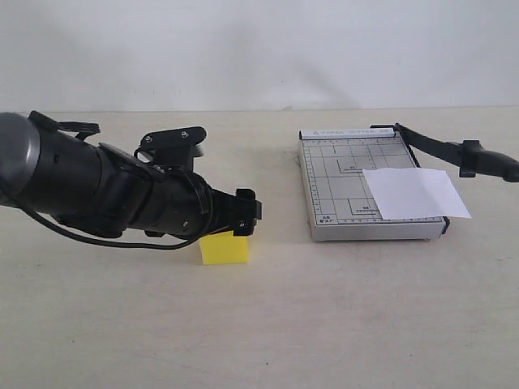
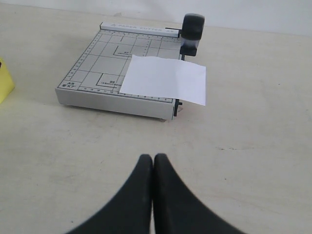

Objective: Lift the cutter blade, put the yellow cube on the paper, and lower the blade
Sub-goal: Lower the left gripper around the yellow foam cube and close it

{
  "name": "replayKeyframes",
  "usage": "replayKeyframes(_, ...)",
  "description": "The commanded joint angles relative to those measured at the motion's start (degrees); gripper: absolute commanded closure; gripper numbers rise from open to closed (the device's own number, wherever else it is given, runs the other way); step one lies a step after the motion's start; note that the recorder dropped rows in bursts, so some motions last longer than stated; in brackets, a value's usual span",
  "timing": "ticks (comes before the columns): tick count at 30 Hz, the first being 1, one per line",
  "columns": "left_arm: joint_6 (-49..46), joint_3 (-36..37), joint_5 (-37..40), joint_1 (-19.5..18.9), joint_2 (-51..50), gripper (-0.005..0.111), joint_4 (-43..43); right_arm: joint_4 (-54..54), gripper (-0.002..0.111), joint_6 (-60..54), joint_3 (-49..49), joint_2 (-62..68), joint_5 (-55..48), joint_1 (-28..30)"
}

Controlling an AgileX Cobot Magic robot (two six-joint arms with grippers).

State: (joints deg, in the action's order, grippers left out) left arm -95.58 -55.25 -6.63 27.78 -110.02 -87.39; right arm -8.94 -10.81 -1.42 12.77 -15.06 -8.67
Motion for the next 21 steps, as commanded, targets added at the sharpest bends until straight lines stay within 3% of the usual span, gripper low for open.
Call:
replayKeyframes(1,-0.46,-1.09,0.94,-0.19,-1.02,0.014,-0.26,0.31,0.108,-0.19,0.30,-0.21,0.26,0.11)
replayKeyframes(21,-0.46,-4.06,1.90,-0.19,-3.34,0.014,-0.26,0.31,0.108,-0.14,0.30,-0.21,0.26,0.11)
